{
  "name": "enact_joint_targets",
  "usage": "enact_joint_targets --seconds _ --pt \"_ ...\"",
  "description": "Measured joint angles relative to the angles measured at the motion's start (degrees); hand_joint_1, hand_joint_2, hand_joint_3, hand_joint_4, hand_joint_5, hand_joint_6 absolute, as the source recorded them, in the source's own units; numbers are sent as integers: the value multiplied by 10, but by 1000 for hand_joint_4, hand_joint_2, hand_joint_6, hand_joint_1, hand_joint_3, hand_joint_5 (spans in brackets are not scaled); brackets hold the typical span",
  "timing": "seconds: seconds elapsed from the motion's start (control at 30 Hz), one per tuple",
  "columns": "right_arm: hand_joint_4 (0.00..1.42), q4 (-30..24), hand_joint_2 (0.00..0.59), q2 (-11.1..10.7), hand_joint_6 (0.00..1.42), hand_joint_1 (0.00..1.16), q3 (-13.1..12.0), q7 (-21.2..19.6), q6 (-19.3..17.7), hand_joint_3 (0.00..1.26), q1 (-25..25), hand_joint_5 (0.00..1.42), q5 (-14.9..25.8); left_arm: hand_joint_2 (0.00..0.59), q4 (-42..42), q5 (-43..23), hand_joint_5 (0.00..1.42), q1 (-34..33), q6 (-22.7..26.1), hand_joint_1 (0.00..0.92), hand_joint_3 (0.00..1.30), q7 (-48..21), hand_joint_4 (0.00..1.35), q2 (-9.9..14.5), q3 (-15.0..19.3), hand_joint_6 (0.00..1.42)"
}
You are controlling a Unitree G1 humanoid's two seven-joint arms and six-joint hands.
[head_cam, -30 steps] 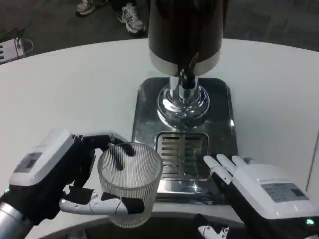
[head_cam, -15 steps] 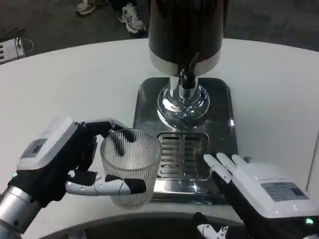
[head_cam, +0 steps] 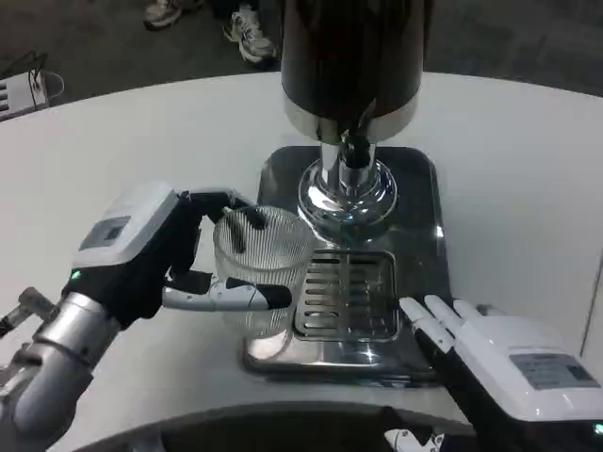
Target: Grasp the cup under the faucet to collect the drink, then remove the cup.
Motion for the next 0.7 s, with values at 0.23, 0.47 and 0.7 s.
enact_joint_targets --seconds 0.23,0.47,0.7 --pt "0 -10 434 0 0 456 -9 4 -6 35 8 0 2 0 77 23 1310 -68 -15 628 994 45 1157 -10 -44 1424" --pt "0 -13 434 -1 0 456 -17 4 -9 35 12 0 7 0 143 53 1310 -122 -30 628 987 85 1144 -32 -97 1424" --pt "0 -13 434 -7 0 456 -31 5 -10 35 11 0 16 0 213 69 1288 -177 -45 620 964 129 1109 -54 -138 1424"
